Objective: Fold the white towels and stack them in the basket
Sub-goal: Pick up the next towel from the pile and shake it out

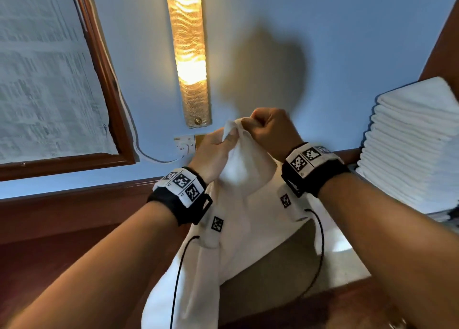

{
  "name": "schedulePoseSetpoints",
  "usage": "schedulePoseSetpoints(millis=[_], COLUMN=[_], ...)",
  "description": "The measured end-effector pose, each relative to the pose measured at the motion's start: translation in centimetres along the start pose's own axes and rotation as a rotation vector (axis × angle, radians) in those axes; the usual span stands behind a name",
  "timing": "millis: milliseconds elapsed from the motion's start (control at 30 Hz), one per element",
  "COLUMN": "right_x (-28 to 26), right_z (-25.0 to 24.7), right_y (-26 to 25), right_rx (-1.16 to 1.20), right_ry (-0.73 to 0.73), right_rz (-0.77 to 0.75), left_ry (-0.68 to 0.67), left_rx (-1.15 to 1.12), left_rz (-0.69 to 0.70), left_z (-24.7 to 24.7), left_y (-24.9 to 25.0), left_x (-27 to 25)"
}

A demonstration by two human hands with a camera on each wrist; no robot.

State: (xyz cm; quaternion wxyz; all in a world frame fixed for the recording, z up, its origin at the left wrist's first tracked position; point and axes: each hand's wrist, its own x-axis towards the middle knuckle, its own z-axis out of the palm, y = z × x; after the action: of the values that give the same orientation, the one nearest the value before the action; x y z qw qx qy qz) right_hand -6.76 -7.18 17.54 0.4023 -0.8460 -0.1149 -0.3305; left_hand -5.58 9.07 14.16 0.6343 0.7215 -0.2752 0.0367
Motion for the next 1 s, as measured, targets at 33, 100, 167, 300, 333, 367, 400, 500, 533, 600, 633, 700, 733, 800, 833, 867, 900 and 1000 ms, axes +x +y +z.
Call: schedulePoseSetpoints(millis=[33,100,167,300,333,367,400,500,533,600,633,700,733,800,833,867,900,1000], right_x=[-0.5,-2.3,-4.7,-9.4,-10.6,-11.8,-13.3,-17.2,-17.8,-17.7,-17.2,-16.4,-16.1,-15.8,-15.7,-15.6,-15.5,-15.8], right_z=[-0.3,-0.4,0.5,2.7,3.0,3.2,3.2,4.1,4.9,7.0,8.2,10.3,11.2,12.6,13.2,13.5,13.6,13.2], right_y=[-0.7,-2.2,-3.3,-0.7,0.2,1.1,1.9,1.5,0.3,-3.7,-6.1,-11.5,-14.1,-18.6,-20.3,-21.8,-23.0,-25.0], right_rx=[-0.066,-0.149,-0.280,-0.293,-0.281,-0.282,-0.293,-0.274,-0.252,-0.215,-0.172,-0.029,0.026,0.071,0.068,0.063,0.035,-0.095], right_ry=[0.015,0.053,0.052,0.003,-0.007,-0.040,-0.089,-0.109,-0.080,-0.043,-0.048,-0.098,-0.124,-0.137,-0.126,-0.111,-0.101,-0.111], right_rz=[-0.043,-0.185,-0.311,-0.192,-0.082,0.053,0.195,0.534,0.572,0.558,0.521,0.365,0.266,0.076,0.003,-0.049,-0.075,-0.141], left_ry=[0.015,0.050,0.086,0.100,0.119,0.143,0.175,0.203,0.192,0.174,0.161,0.128,0.117,0.075,0.064,0.037,0.003,-0.008], left_rx=[0.055,0.127,0.153,0.170,0.160,0.149,0.139,0.092,0.082,0.085,0.096,0.108,0.095,0.029,-0.031,-0.099,-0.144,-0.128], left_rz=[0.036,0.102,0.126,0.110,0.100,0.086,0.071,0.022,0.008,-0.040,-0.061,-0.079,-0.067,-0.055,-0.077,-0.098,-0.106,-0.081], left_z=[-0.5,-1.8,-3.3,-7.3,-8.7,-10.2,-11.8,-16.5,-17.7,-19.2,-19.7,-20.0,-20.0,-19.8,-19.7,-19.7,-19.7,-20.8], left_y=[0.6,1.8,2.6,4.1,4.5,5.0,5.2,5.3,4.9,4.3,4.1,4.2,4.3,4.7,4.8,4.9,5.0,5.5], left_x=[-0.3,-1.0,-1.9,-4.7,-5.8,-7.2,-8.4,-12.6,-13.9,-16.6,-17.7,-19.9,-20.9,-22.6,-23.3,-24.0,-24.5,-25.2])
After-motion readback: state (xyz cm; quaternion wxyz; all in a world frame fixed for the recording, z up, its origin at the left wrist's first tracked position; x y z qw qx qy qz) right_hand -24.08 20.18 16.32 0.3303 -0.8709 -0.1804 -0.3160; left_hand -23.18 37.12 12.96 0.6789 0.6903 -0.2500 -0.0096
